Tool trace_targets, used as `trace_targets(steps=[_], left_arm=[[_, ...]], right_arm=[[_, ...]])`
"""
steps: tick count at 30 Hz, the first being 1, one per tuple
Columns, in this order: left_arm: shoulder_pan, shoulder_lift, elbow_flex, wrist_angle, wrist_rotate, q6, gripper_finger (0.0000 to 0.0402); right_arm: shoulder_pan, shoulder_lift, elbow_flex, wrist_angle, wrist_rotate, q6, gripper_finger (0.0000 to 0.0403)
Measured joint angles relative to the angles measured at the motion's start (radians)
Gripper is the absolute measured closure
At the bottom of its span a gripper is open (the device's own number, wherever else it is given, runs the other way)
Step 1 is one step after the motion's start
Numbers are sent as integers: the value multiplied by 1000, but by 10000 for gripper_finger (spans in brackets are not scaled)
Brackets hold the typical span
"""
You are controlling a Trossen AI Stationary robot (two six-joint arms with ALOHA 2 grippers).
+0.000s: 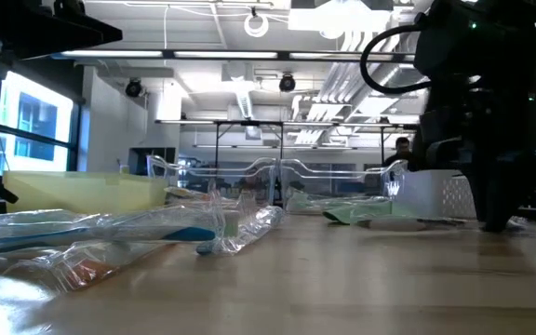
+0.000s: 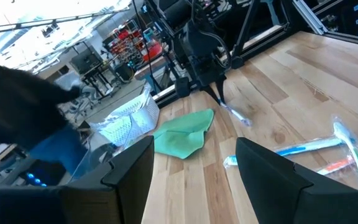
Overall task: Pick & Place Toothbrushes
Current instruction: Put the purple toothbrush into the white bin
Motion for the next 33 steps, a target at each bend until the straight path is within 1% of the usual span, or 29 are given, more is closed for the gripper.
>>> trace_targets(steps=[4, 9, 15, 17, 20, 25, 30, 33], left_arm=[[0, 0, 0, 0, 0, 0, 181], [0, 0, 0, 0, 0, 0, 181], [0, 0, 0, 8, 0, -6, 181], [0, 0, 0, 9, 0, -6, 181], [0, 0, 0, 9, 0, -6, 181], [0, 0, 0, 28, 0, -5, 181], [0, 0, 0, 59, 0, -18, 181], [0, 0, 0, 77, 0, -29, 181]], right_arm=[[0, -20, -3, -4, -34, 27, 393], [0, -71, -3, 0, -50, 95, 395], [0, -180, -3, 46, -54, 169, 395], [0, -224, -3, 57, -33, 210, 395], [0, -295, -3, 61, 58, 272, 395], [-14, -403, -2, 67, 269, 337, 395], [-67, -489, -2, 72, 506, 397, 395], [-115, -518, -2, 79, 624, 449, 395]])
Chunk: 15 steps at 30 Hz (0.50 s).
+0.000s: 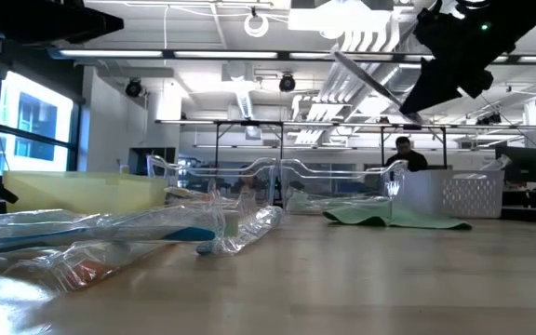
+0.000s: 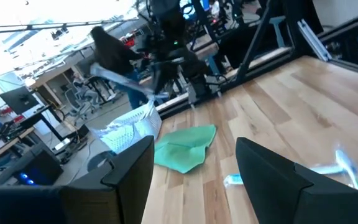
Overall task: Pick & Place Toothbrushes
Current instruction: Put the purple toothbrush into the white bin
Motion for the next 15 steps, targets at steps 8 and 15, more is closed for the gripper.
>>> trace_targets(steps=[8, 15], left_arm=[[0, 0, 0, 8, 0, -27, 181], [0, 0, 0, 8, -4, -14, 181]], right_arm=[[-167, -7, 0, -4, 96, 142, 395], [-323, -7, 0, -3, 91, 165, 395]])
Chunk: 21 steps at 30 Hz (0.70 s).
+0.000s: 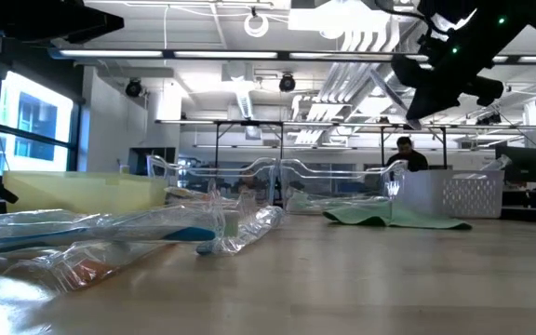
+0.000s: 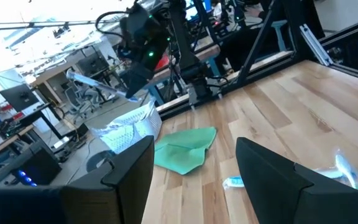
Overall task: Pick & Place Toothbrushes
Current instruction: Put the purple toothbrush into the white bin
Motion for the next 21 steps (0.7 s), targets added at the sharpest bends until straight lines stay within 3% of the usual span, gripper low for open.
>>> trace_targets(steps=[9, 21], left_arm=[[0, 0, 0, 0, -3, 104, 181], [0, 0, 0, 5, -38, 126, 181]], right_arm=[[-94, 0, -89, 87, -39, 2, 395], [-223, 4, -138, 90, 17, 74, 395]])
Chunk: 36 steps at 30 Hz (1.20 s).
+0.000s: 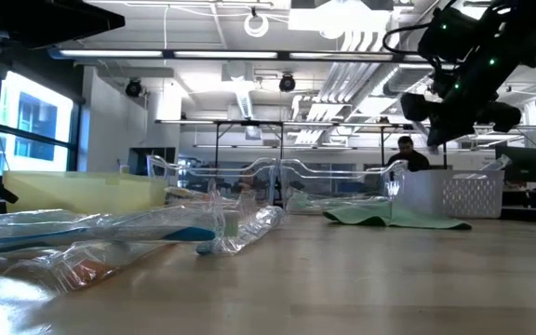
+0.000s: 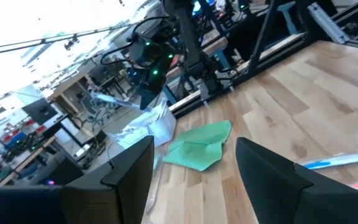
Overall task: Pick & Place Toothbrushes
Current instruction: Put the purple toothbrush into the white bin
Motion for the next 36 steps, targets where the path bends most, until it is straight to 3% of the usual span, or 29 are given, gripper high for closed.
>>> trace_targets(steps=[20, 36], left_arm=[[0, 0, 0, -3, -9, -2, 181], [0, 0, 0, -8, -9, -4, 181]], right_arm=[[-125, 119, 0, 35, -71, 3, 395], [-140, 208, 0, 50, -121, 4, 392]])
